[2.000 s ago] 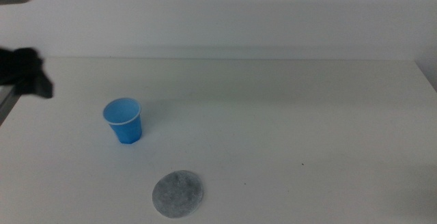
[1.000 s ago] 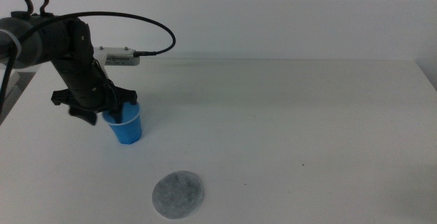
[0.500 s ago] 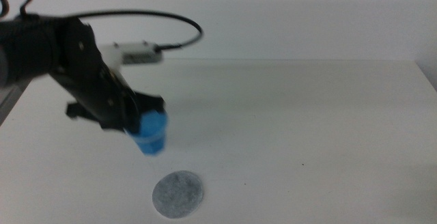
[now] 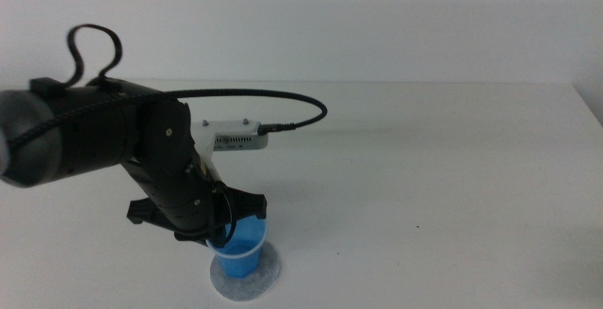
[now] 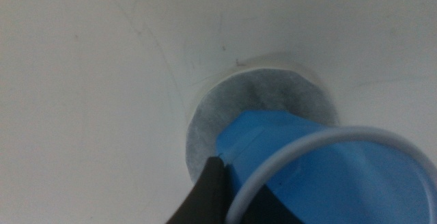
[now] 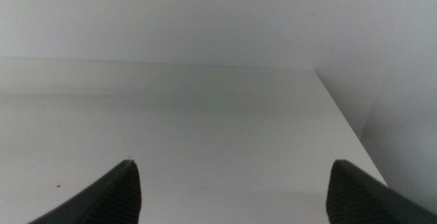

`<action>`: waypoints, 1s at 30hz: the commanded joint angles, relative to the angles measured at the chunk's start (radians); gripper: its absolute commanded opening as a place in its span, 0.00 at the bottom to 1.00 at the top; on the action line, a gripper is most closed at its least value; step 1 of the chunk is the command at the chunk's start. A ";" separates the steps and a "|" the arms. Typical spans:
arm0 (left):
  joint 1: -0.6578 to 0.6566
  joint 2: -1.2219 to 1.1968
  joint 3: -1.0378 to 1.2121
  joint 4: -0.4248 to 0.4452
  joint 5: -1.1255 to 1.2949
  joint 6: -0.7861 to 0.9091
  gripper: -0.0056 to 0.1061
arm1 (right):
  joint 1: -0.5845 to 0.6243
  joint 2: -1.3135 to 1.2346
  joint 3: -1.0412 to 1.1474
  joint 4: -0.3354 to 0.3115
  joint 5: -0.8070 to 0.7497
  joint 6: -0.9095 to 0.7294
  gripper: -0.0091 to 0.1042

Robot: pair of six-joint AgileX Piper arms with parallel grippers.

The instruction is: Place an empty cup on a cup mat.

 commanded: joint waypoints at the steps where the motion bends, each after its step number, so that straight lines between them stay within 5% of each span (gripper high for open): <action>1: -0.007 0.017 0.004 -0.012 -0.009 -0.004 0.03 | 0.002 -0.005 0.003 -0.007 -0.007 -0.004 0.90; 10: -0.007 0.046 0.002 -0.060 -0.044 0.076 0.13 | 0.002 -0.005 0.003 -0.007 -0.007 -0.004 0.90; 13: 0.002 0.028 -0.007 -0.061 -0.014 0.080 0.32 | 0.002 -0.005 0.003 -0.007 -0.007 -0.004 0.90; 19: 0.015 -0.058 -0.051 0.005 0.178 0.154 0.90 | 0.002 -0.005 0.003 -0.007 -0.007 -0.004 0.90; 25: 0.083 -0.321 -0.057 0.037 0.367 0.202 0.89 | 0.002 -0.005 0.003 -0.007 -0.007 -0.004 0.90; 30: 0.101 -0.601 -0.030 0.162 0.410 0.243 0.89 | 0.002 -0.005 0.003 -0.007 -0.007 -0.004 0.90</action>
